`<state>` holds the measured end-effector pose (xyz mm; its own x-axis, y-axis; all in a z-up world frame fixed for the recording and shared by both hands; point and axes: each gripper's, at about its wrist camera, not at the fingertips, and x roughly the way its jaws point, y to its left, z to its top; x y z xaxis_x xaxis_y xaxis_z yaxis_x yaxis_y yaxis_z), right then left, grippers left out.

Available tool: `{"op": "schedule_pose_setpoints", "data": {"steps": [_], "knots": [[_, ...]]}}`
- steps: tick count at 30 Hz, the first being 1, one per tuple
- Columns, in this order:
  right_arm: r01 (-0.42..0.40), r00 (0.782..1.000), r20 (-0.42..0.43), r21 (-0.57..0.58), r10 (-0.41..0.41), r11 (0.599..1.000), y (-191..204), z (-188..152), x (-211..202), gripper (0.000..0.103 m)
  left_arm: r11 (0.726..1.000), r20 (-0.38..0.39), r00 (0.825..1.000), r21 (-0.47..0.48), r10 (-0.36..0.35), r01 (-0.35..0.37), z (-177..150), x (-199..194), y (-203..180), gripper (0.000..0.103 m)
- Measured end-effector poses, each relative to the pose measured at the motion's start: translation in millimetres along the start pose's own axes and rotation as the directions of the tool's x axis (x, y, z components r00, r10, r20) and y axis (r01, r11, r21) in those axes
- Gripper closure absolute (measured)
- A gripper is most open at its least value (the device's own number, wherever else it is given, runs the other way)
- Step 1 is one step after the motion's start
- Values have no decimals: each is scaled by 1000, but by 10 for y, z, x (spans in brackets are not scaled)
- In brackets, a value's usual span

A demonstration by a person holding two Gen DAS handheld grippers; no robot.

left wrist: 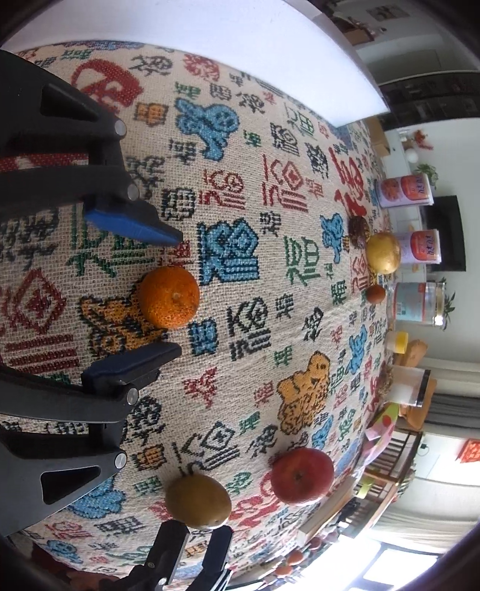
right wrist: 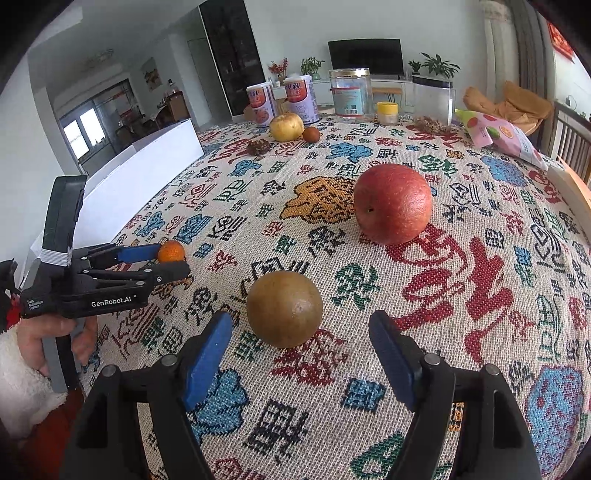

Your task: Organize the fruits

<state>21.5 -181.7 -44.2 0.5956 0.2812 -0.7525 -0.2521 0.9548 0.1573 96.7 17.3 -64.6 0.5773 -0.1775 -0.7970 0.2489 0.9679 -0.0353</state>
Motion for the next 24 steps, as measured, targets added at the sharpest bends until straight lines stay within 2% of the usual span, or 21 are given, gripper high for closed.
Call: {"op": "schedule_pose_setpoints", "data": {"steps": [1,5,6,7,8,10,13,17,18,21,23,24], "knots": [[1,1000,0,-8,-1,1000,33,20,38,26,1000,-3,1000,3,-3,3,7,-1,-8,72],[13,1000,-18,-53,-14,999,168,119,205,29,1000,7,1000,-6,-24,24,-3,-78,13,73],[16,999,-34,-62,-18,998,192,130,258,35,1000,12,1000,-11,-28,28,-12,-114,23,73],[30,998,-58,-66,-33,997,213,127,314,50,999,17,999,-20,-35,35,-22,-157,38,73],[39,996,-78,-61,-43,997,208,125,347,55,999,20,999,-30,-43,44,-32,-205,53,73],[38,995,-86,-28,-41,999,192,106,308,55,994,20,996,-76,-82,84,-53,-352,115,74],[29,995,-99,-6,-30,1000,251,60,179,55,971,34,984,-162,-172,176,-119,-698,222,74],[-103,988,-112,34,106,994,471,168,76,55,944,99,970,-229,-222,239,-164,-1352,501,74],[-140,984,-111,32,142,990,574,243,70,55,940,130,969,-245,-212,238,-146,-1542,618,74],[-257,961,-109,-27,252,966,1083,578,82,55,932,205,971,-312,-123,184,-97,-2001,1111,73],[-330,941,-110,-91,320,940,1541,839,117,55,911,226,973,-387,-57,143,-85,-2162,1516,73],[-364,930,-110,-116,352,924,1765,961,140,55,898,217,976,-430,-3,99,-101,-2189,1735,73]]}}
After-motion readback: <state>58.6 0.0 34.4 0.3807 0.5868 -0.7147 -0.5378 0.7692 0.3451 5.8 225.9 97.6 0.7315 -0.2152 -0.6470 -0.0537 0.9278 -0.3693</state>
